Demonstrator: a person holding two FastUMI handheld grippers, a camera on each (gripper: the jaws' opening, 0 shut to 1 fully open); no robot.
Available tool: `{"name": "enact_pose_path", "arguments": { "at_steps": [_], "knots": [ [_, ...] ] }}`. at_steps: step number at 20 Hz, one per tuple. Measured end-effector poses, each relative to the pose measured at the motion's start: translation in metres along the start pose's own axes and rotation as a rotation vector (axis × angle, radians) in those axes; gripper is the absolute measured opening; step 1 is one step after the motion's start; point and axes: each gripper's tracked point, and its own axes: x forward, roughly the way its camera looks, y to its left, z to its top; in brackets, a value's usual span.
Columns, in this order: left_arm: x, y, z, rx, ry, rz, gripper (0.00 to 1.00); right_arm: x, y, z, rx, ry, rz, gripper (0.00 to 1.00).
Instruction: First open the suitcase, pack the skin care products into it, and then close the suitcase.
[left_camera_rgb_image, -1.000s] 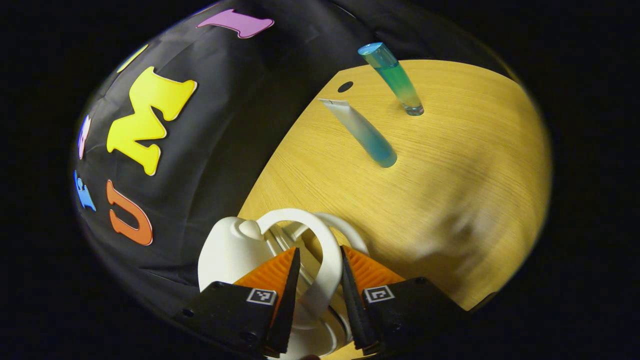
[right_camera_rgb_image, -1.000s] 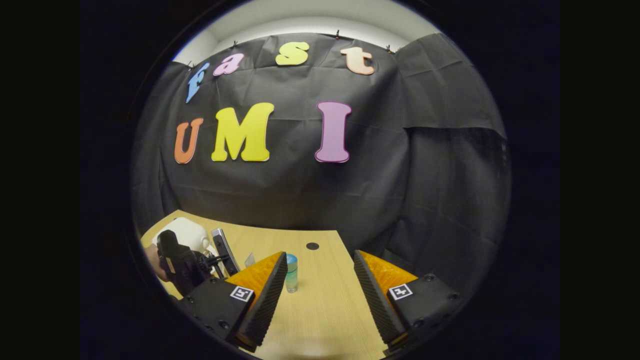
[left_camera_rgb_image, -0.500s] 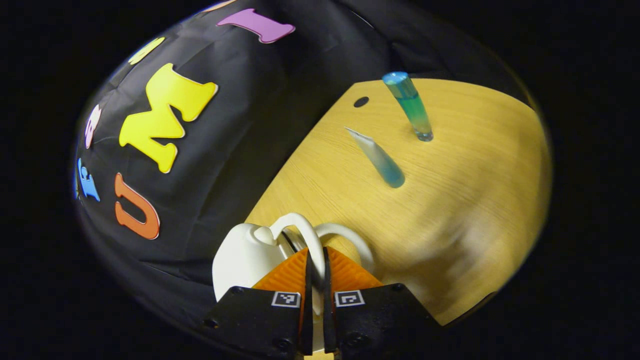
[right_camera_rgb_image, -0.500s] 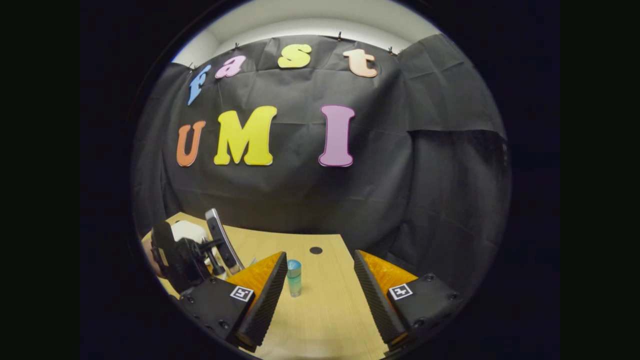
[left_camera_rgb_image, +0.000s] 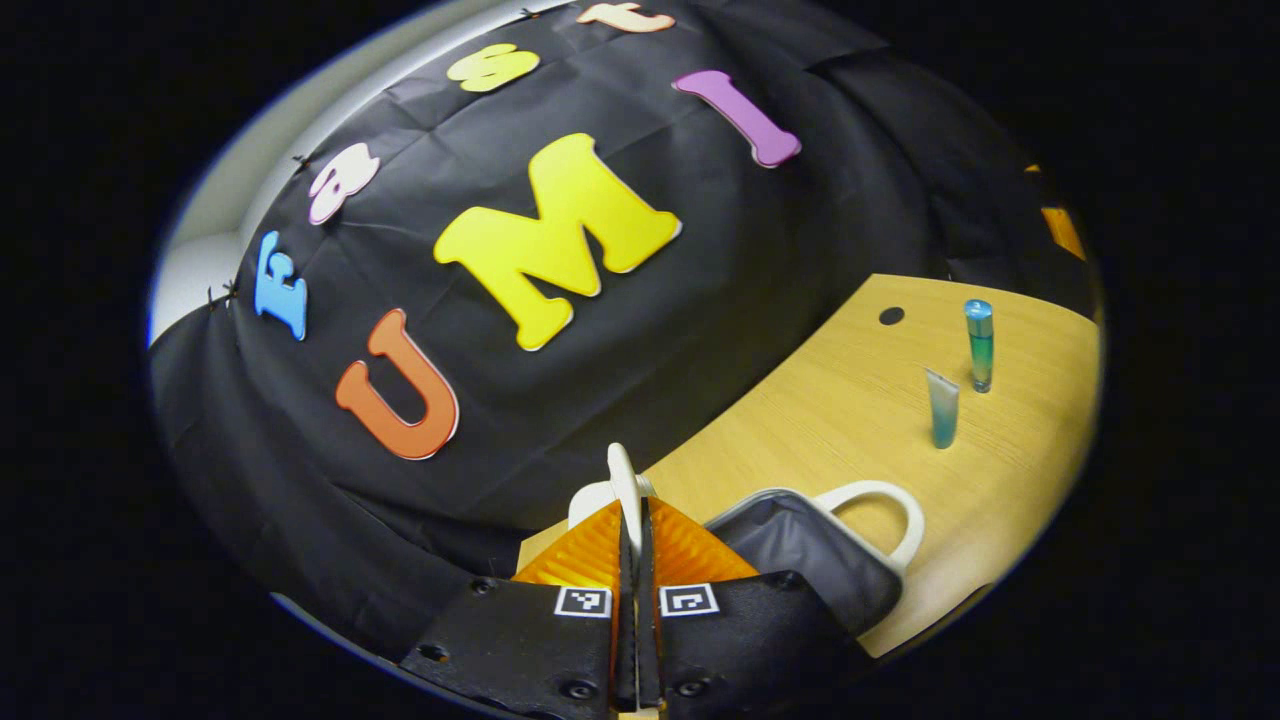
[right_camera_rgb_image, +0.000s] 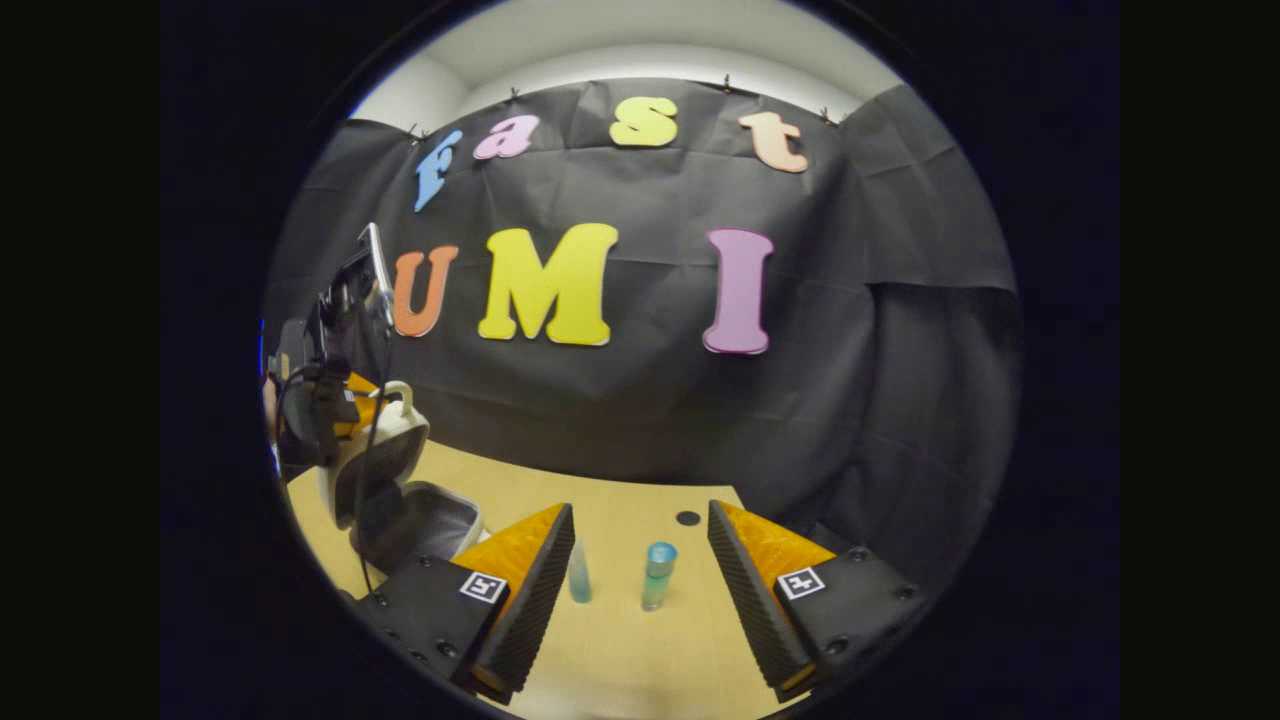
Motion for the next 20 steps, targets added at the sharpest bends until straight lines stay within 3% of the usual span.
{"name": "enact_pose_path", "arguments": {
  "at_steps": [4,10,12,16,20],
  "knots": [
    [0.001,0.077,-0.037,-0.137,-0.036,0.065,0.03,0.002,0.039,0.025,-0.011,-0.03,0.06,0.78],
    [0.009,0.166,-0.149,-0.351,0.087,0.17,0.04,0.006,0.072,0.039,-0.034,-0.041,0.07,0.8],
    [0.016,0.175,-0.193,-0.41,0.133,0.181,0.04,0.004,0.08,0.04,-0.06,-0.044,0.066,0.79],
    [0.041,0.169,-0.284,-0.624,0.236,0.169,0.04,-0.002,0.103,0.028,-0.131,-0.005,0.093,0.8],
    [0.068,0.14,-0.339,-0.699,0.291,0.103,0.04,-0.008,0.13,0.021,-0.188,0.022,0.135,0.79]
  ]
}}
